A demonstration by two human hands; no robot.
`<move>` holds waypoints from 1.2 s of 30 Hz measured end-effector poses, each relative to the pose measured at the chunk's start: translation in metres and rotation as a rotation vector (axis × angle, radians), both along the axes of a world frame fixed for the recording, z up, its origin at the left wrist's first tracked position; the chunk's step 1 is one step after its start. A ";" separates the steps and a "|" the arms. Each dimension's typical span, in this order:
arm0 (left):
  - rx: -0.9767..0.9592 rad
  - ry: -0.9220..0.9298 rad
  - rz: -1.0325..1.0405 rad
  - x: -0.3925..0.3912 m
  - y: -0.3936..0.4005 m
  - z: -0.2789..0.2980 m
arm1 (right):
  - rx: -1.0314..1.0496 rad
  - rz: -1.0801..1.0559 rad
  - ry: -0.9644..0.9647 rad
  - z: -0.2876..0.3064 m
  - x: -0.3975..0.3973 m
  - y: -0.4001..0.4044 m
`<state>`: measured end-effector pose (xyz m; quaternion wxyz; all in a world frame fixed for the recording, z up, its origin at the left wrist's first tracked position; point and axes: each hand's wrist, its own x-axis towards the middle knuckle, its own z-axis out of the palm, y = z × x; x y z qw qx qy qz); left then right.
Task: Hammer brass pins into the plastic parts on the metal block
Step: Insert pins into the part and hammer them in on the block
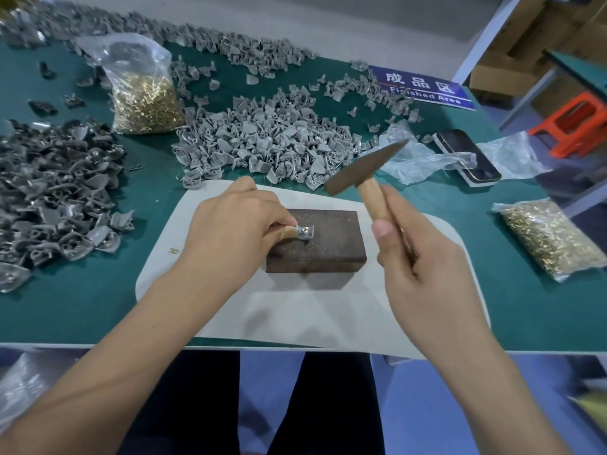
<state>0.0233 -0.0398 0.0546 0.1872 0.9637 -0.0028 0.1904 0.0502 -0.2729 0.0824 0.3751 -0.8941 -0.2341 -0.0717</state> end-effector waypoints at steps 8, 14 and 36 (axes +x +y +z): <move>-0.016 0.037 -0.014 0.000 0.002 0.003 | -0.151 0.052 0.072 -0.002 -0.008 -0.001; -0.027 0.031 -0.008 0.000 0.003 0.002 | -0.145 0.067 0.047 -0.009 -0.016 0.008; -0.352 -0.070 0.113 -0.024 0.007 -0.020 | -0.185 -0.332 0.074 -0.030 0.036 -0.008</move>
